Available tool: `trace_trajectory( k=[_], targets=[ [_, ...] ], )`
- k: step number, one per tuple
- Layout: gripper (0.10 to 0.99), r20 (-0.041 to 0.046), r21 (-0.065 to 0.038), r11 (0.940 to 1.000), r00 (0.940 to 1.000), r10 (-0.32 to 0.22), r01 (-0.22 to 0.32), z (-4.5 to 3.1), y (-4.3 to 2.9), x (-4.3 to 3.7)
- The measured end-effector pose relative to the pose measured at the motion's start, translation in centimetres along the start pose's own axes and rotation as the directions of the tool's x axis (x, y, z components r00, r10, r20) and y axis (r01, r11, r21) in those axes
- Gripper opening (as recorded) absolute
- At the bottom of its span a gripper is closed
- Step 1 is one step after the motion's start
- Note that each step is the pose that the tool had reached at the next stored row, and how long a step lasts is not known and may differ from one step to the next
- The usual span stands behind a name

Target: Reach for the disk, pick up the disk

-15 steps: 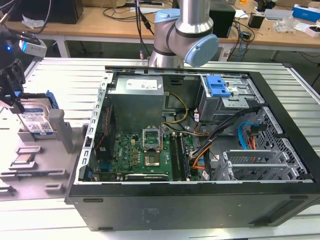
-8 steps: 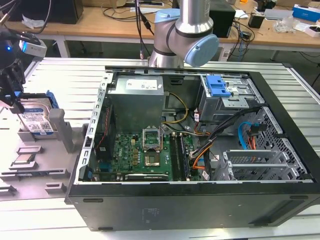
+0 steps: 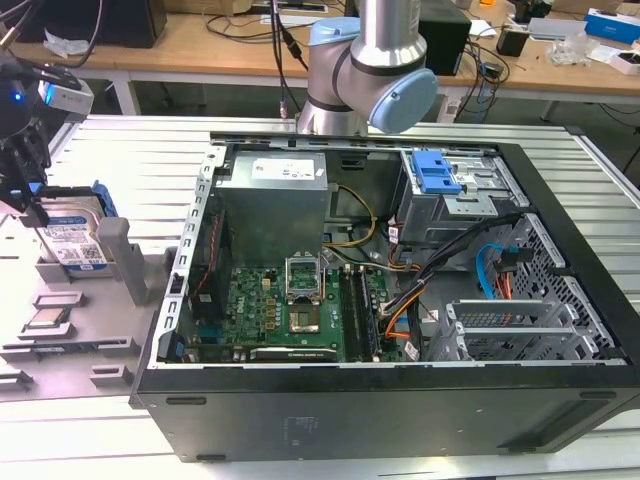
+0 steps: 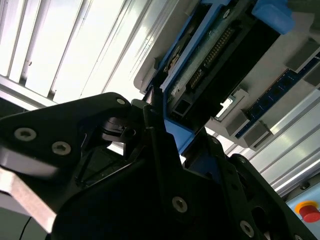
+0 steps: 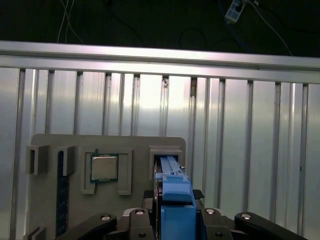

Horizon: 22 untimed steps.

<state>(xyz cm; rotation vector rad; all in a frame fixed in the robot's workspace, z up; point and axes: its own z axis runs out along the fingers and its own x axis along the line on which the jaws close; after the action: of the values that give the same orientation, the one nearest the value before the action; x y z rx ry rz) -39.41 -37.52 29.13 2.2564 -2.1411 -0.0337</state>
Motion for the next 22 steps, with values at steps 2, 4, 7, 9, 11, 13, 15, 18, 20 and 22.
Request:
trace_trajectory(
  k=[2,4,7,9,11,13,15,18,20,22],
  targets=[
    [0.373,0.0001,0.0,1.0,1.0,0.0,0.0,-0.13,-0.02,-0.01],
    [0.373,0.0001,0.0,1.0,1.0,0.0,0.0,-0.28,-0.02,0.0],
    [0.373,0.0,0.0,1.0,1.0,0.0,0.0,-0.71,-0.01,0.0],
    [0.373,0.0,0.0,1.0,1.0,0.0,0.0,-1.04,-0.01,0.0],
    [0.373,0.0,0.0,1.0,1.0,0.0,0.0,-1.49,0.0,0.0],
    [0.373,0.0,0.0,1.0,1.0,0.0,0.0,-1.85,0.0,0.0],
    [0.373,0.0,0.0,1.0,1.0,0.0,0.0,-2.29,0.01,-0.01],
    [0.373,0.0,0.0,1.0,1.0,0.0,0.0,-2.94,0.03,-0.01],
    [0.373,0.0,0.0,1.0,1.0,0.0,0.0,-3.52,0.05,-0.01],
    [0.373,0.0,0.0,1.0,1.0,0.0,0.0,-3.99,0.07,-0.01]
  ],
)
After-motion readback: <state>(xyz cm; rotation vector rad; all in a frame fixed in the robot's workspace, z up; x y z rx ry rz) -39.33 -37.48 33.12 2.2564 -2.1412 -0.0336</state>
